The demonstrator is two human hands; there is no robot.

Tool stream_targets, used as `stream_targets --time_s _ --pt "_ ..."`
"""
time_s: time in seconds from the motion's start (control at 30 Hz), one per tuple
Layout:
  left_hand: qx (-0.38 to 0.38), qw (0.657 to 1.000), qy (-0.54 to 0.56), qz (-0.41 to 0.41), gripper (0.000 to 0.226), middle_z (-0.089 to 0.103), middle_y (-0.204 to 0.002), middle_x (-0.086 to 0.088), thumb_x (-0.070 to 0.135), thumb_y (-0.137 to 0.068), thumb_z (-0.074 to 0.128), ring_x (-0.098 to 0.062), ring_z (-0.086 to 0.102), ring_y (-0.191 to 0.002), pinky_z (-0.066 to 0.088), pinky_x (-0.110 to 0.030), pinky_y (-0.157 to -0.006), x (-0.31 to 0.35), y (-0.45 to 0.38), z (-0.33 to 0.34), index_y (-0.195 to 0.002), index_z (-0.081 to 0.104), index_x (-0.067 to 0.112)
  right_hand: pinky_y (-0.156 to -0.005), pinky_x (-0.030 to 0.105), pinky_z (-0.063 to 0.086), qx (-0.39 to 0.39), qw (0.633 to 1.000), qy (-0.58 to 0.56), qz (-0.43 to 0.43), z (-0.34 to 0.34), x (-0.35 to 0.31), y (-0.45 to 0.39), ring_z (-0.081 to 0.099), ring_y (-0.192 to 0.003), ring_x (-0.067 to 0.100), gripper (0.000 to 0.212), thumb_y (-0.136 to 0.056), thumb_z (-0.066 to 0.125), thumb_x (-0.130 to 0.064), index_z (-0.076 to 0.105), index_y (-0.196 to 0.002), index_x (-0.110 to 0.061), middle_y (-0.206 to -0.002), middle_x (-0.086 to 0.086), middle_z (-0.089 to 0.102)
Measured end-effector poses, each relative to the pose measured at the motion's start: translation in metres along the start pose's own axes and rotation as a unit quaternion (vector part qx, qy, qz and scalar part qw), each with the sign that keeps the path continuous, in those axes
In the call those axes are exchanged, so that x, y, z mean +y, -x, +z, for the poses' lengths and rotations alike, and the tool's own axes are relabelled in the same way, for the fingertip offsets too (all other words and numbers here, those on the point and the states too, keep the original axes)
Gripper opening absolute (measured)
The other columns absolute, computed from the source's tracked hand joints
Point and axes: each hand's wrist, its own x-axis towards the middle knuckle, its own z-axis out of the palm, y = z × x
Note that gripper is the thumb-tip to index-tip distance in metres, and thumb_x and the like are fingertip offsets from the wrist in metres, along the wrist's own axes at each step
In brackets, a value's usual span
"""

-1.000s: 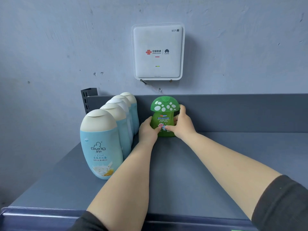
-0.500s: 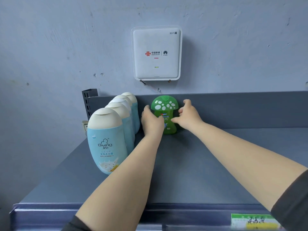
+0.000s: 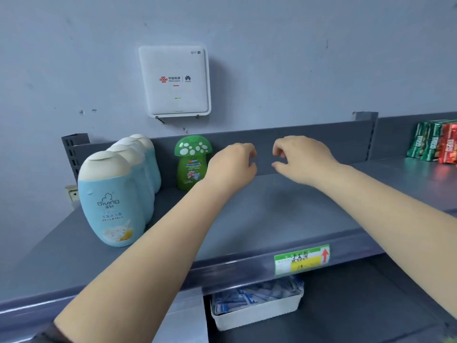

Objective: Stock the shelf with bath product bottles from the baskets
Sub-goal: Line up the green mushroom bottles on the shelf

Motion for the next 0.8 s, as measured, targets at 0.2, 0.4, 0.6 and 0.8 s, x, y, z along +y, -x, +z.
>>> stream_targets --time_s 0.2,0.4,0.6,0.8 --pt "-0.042 0.988 -0.101 0.106 0.027 0.06 -0.108 -0.002 0.014 -0.088 0.045 -0.024 0.055 -0.099 0.036 -0.028 -0.069 0.071 0.008 0.036 -0.113 0.057 0.015 -0.062 0.029 0.036 -0.037 0.987 0.158 0.002 -0.015 0.048 0.065 0.054 -0.094 0.022 0.019 -0.094 0.046 -0.027 0.054 -0.105 -0.014 -0.101 0.0 0.055" --pt "-0.047 0.977 -0.086 0.192 0.025 0.062 -0.107 -0.002 0.016 -0.09 0.046 -0.023 0.057 -0.097 0.037 -0.027 -0.067 0.164 0.014 0.085 -0.111 0.059 0.013 -0.063 0.032 0.031 -0.058 0.978 0.196 0.048 -0.04 0.114 0.139 0.053 -0.097 0.024 0.012 -0.094 0.045 -0.023 0.05 -0.099 -0.014 -0.1 0.001 0.054" --pt "-0.082 0.96 -0.057 0.262 0.024 0.062 -0.107 -0.004 0.015 -0.088 0.047 -0.026 0.057 -0.096 0.032 -0.028 -0.066 0.281 0.032 0.146 -0.108 0.06 0.012 -0.068 0.033 0.035 -0.105 0.965 0.216 0.109 -0.067 0.203 0.233 0.054 -0.106 0.026 0.022 -0.094 0.046 -0.026 0.053 -0.108 -0.011 -0.11 0.005 0.057" --pt "-0.155 0.931 -0.058 0.326 0.021 0.062 -0.107 -0.006 0.015 -0.088 0.047 -0.027 0.057 -0.098 0.033 -0.029 -0.066 0.386 0.067 0.22 -0.105 0.06 0.012 -0.064 0.031 0.035 -0.166 0.946 0.22 0.17 -0.072 0.285 0.332 0.057 -0.102 0.028 0.02 -0.093 0.047 -0.022 0.054 -0.108 -0.011 -0.11 0.006 0.058"
